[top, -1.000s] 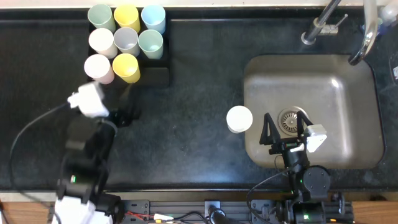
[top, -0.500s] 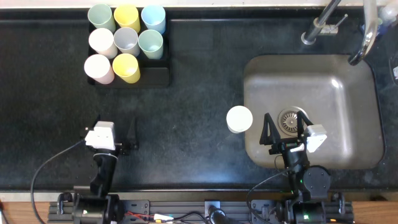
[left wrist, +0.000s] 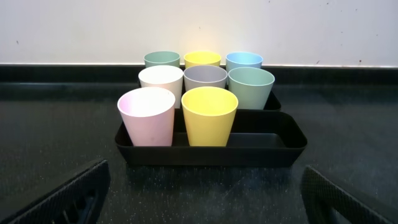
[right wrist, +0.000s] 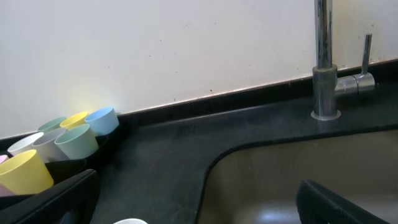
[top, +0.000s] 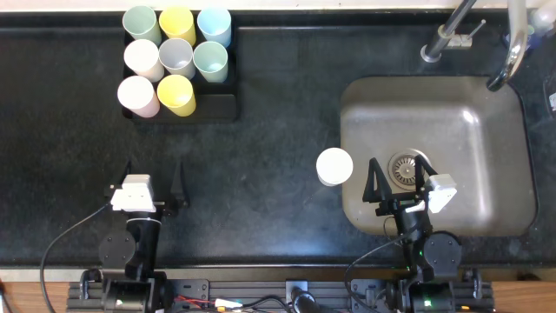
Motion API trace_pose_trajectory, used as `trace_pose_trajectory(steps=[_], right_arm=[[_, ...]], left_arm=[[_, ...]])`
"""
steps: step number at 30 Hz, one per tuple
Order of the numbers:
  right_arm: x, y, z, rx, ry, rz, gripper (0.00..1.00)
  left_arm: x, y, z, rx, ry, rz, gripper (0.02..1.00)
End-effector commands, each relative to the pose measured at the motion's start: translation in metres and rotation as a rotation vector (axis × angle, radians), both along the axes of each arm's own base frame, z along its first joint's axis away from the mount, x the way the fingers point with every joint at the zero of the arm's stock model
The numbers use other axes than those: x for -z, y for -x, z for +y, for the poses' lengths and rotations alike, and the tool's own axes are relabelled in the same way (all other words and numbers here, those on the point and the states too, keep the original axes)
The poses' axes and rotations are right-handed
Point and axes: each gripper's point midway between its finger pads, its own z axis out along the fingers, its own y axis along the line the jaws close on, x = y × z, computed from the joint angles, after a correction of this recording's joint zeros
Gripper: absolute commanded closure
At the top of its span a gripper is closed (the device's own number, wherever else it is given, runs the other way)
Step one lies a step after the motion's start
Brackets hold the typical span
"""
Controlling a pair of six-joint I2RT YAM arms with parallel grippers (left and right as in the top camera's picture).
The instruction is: Store Cups
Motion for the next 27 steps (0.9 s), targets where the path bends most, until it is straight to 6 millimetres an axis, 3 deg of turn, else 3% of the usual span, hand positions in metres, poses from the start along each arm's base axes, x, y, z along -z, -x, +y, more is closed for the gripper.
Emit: trace_pose_trajectory(steps=[1,27], right_arm=[[0.0034,-0.0006,-0.0016,0.007,-0.004,0.001,0.005],[0.0034,-0.0006,-0.0016,0.007,-0.004,0.001,0.003]], left_arm=[[0.0004,0.0004,-0.0038,0.017,0.013,-0.004,0.023],[0.0002,0.0003,-0.0025,0.010,0.008,-0.005,0.020]])
